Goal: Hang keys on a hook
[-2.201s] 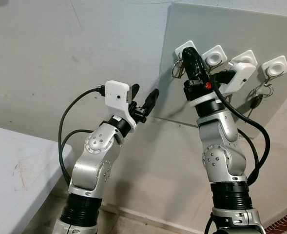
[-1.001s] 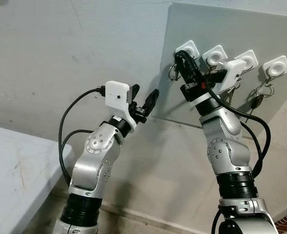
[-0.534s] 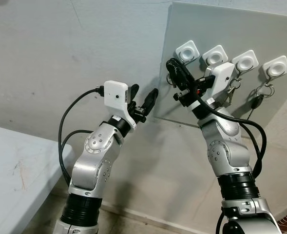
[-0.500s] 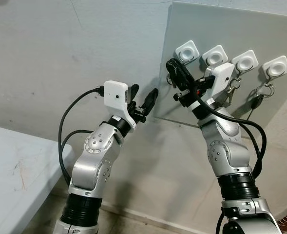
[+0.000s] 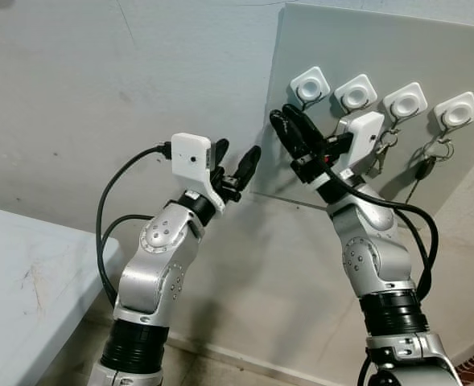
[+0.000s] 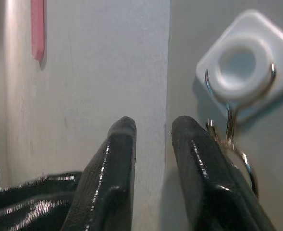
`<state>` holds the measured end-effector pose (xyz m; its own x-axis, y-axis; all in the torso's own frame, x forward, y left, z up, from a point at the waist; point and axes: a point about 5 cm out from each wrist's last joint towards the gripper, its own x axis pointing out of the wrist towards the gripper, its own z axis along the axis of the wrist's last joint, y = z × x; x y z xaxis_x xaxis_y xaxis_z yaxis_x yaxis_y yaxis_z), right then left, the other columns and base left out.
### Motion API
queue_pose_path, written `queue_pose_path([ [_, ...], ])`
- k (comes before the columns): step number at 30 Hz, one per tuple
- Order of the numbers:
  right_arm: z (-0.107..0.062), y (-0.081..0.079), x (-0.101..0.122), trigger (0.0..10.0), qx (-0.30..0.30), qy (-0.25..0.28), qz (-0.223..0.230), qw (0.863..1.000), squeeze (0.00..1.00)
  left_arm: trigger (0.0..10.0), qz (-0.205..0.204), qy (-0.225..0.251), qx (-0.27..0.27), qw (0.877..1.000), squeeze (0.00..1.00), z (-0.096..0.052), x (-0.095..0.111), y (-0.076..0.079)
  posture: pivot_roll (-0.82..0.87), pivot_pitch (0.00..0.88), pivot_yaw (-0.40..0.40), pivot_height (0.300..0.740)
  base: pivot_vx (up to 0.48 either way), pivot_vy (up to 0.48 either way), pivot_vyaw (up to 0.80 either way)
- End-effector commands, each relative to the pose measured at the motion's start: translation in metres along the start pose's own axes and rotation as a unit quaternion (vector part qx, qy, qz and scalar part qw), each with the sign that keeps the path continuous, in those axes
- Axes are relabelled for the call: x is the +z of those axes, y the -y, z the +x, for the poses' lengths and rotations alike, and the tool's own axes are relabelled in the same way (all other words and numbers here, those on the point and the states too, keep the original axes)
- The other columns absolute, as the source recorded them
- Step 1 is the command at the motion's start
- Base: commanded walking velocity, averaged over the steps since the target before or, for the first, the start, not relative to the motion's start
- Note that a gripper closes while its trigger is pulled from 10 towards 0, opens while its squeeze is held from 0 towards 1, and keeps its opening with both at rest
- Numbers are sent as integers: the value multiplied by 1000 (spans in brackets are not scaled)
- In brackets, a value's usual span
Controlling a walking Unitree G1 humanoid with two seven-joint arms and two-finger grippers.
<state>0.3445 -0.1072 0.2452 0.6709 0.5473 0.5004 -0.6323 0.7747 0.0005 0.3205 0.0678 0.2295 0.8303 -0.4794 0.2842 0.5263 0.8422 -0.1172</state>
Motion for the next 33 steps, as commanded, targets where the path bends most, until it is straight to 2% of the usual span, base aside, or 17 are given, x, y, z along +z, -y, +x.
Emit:
queue_pose_path([
  [1, -2, -1, -1, 10000, -3, 1, 0, 1000, 1000, 10000, 2, 10, -10, 1000, 0, 2, 7, 4, -9, 2, -52, 740, 0, 0, 0],
  [8, -16, -5, -13, 10000, -18, -13, 18, 1000, 1000, 10000, 3, 5, -6, 1000, 0, 0, 4, 3, -5, 0, -55, 740, 0, 0, 0],
  [9, -25, -6, -20, 10000, -30, -21, 23, 999, 1000, 10000, 2, 2, -1, 1000, 0, -1, 1, 0, -5, 0, -54, 740, 0, 0, 0],
  [13, -41, -9, -32, 10000, -49, -38, 25, 998, 1000, 10000, 6, -9, 13, 1000, 0, -7, -10, -5, -9, 0, -49, 740, 0, 0, 0],
  [14, -47, -10, -36, 10000, -53, -43, 26, 997, 0, 10000, 1, -15, 19, 1000, 0, -10, -16, -7, -11, 0, -48, 740, 0, 0, 0],
  [17, -65, -11, -49, 10000, -69, -65, 29, 995, 0, 10000, 7, -26, 33, 999, 0, -20, -32, -13, -20, 0, -41, 740, 0, 0, 0],
  [18, -65, -11, -49, 10000, -69, -65, 29, 995, 0, 10000, 7, -26, 33, 999, 0, -20, -32, -13, -20, 0, -41, 740, 0, 0, 0],
  [22, -91, -9, -69, 10000, -91, -106, 34, 990, 0, 10000, 7, -37, 49, 998, 0, -35, -56, -20, -20, 0, -41, 740, 0, 0, 0],
  [27, -123, -6, -98, 10000, -118, -170, 40, 978, 0, 10000, 11, -101, 79, 992, 0, -55, -98, -33, -24, 0, -33, 740, 0, 0, 0],
  [28, -128, -6, -102, 10000, -125, -179, 41, 975, 0, 10000, 26, -119, 80, 989, 0, -58, -106, -35, -26, 0, -32, 740, 0, 0, 0],
  [30, -139, -4, -112, 10000, -144, -206, 40, 967, 0, 10000, 103, -148, 61, 982, 0, -67, -122, -34, -27, 0, -28, 740, 0, 0, 0],
  [31, -143, -4, -115, 10000, -150, -214, 39, 964, 0, 10000, 126, -155, 53, 978, 0, -70, -126, -33, -27, 0, -28, 740, 0, 0, 0],
  [33, -159, -4, -128, 10000, -170, -243, 53, 954, 0, 10000, 133, -203, 57, 969, 0, -85, -149, -35, -30, 0, -24, 740, 0, 0, 0],
])
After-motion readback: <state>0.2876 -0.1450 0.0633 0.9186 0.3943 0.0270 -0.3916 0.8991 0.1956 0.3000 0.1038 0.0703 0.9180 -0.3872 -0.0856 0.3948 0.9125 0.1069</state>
